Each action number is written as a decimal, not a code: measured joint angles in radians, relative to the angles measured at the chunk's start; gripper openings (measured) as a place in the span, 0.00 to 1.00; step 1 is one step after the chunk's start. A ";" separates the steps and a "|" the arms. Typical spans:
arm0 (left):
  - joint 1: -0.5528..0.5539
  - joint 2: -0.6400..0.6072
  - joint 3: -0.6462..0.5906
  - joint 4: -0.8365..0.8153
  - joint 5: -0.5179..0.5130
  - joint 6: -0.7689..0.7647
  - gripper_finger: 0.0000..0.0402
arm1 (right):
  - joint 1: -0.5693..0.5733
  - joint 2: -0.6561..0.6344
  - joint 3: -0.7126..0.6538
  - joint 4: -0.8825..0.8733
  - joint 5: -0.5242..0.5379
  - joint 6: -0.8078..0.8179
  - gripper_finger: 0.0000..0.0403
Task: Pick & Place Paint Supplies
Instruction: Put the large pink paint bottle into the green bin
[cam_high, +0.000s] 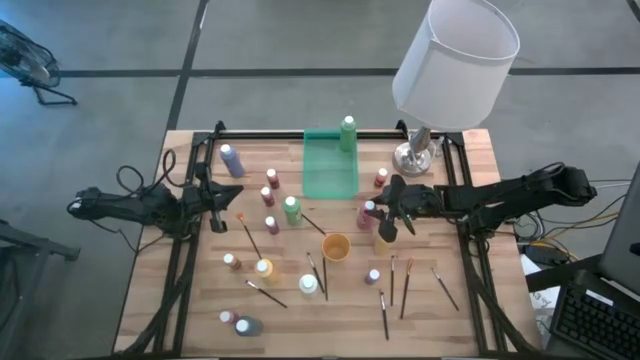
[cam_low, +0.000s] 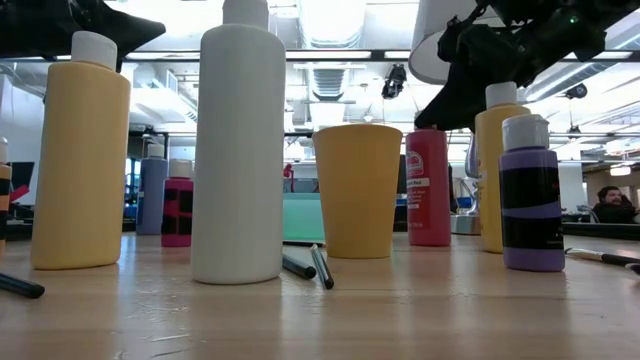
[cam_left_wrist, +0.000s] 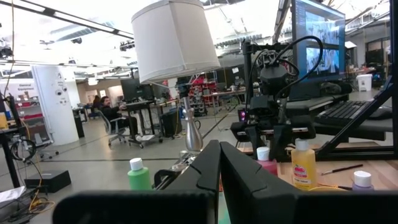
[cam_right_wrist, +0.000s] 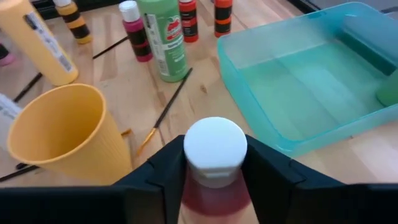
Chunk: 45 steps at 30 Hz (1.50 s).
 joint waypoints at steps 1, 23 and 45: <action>0.000 0.000 0.000 0.000 0.000 0.000 0.04 | 0.000 0.000 0.000 0.000 0.004 -0.002 0.32; 0.000 0.000 0.000 0.000 0.000 0.000 0.04 | 0.001 -0.038 0.153 -0.131 0.007 -0.107 0.28; 0.000 0.000 0.000 0.000 0.000 0.000 0.04 | 0.000 -0.023 0.266 -0.086 -0.004 -0.200 0.28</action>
